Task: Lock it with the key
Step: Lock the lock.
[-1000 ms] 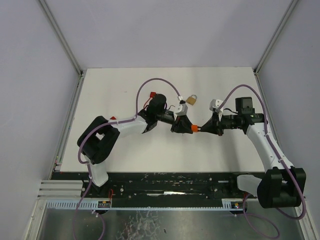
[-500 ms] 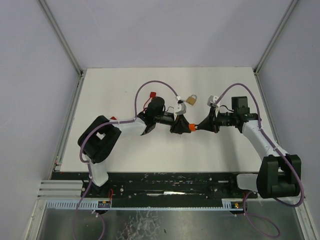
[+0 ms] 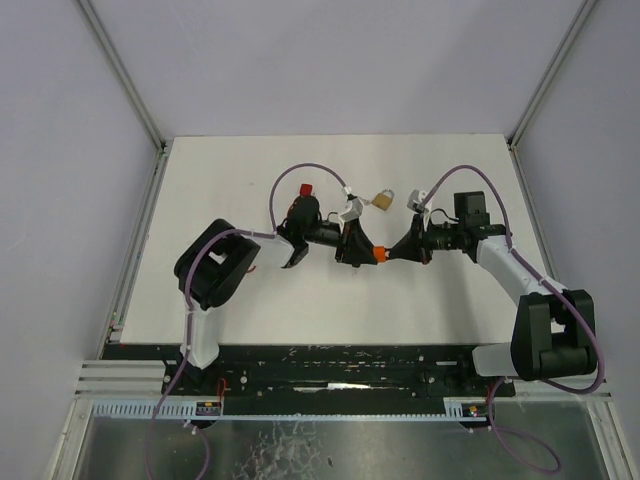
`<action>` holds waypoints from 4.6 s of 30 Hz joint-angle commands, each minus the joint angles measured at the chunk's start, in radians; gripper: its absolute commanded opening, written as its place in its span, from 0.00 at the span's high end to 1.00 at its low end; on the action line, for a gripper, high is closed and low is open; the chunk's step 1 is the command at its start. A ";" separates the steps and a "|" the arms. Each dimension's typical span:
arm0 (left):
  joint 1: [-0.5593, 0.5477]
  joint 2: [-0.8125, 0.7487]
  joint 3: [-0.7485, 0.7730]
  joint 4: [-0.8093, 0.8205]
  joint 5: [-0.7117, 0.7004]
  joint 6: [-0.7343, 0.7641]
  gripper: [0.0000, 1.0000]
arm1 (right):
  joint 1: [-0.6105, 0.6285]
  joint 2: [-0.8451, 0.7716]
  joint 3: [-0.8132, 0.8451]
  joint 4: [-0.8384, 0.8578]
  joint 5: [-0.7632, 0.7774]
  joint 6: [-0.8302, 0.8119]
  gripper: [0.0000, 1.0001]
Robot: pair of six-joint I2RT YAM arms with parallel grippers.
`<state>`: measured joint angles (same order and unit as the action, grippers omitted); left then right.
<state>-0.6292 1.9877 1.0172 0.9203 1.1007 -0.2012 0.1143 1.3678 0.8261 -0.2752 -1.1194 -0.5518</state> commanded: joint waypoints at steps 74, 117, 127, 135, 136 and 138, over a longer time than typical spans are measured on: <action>-0.135 -0.230 -0.033 -0.217 -0.324 0.362 0.61 | -0.251 -0.147 0.179 -0.642 -0.166 -0.618 1.00; -0.100 -0.294 -0.133 -0.107 -0.447 0.376 1.00 | -0.377 -0.160 0.286 -0.741 -0.054 -0.640 1.00; -0.068 -0.258 -0.106 -0.076 -0.284 0.244 1.00 | -0.401 -0.193 0.286 -0.891 -0.134 -0.827 1.00; -0.083 -0.189 -0.119 0.225 -0.351 0.027 1.00 | -0.187 -0.205 0.162 -0.569 -0.047 -0.529 1.00; -0.091 -0.208 -0.130 0.187 -0.405 0.099 1.00 | -0.184 -0.199 0.168 -0.555 -0.037 -0.507 1.00; -0.102 -0.250 -0.149 0.087 -0.480 0.204 1.00 | -0.186 -0.193 0.199 -0.542 0.019 -0.463 1.00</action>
<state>-0.7078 1.7996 0.8860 0.9428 0.8005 -0.0948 -0.0990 1.1797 1.0023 -0.9154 -1.1496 -1.1805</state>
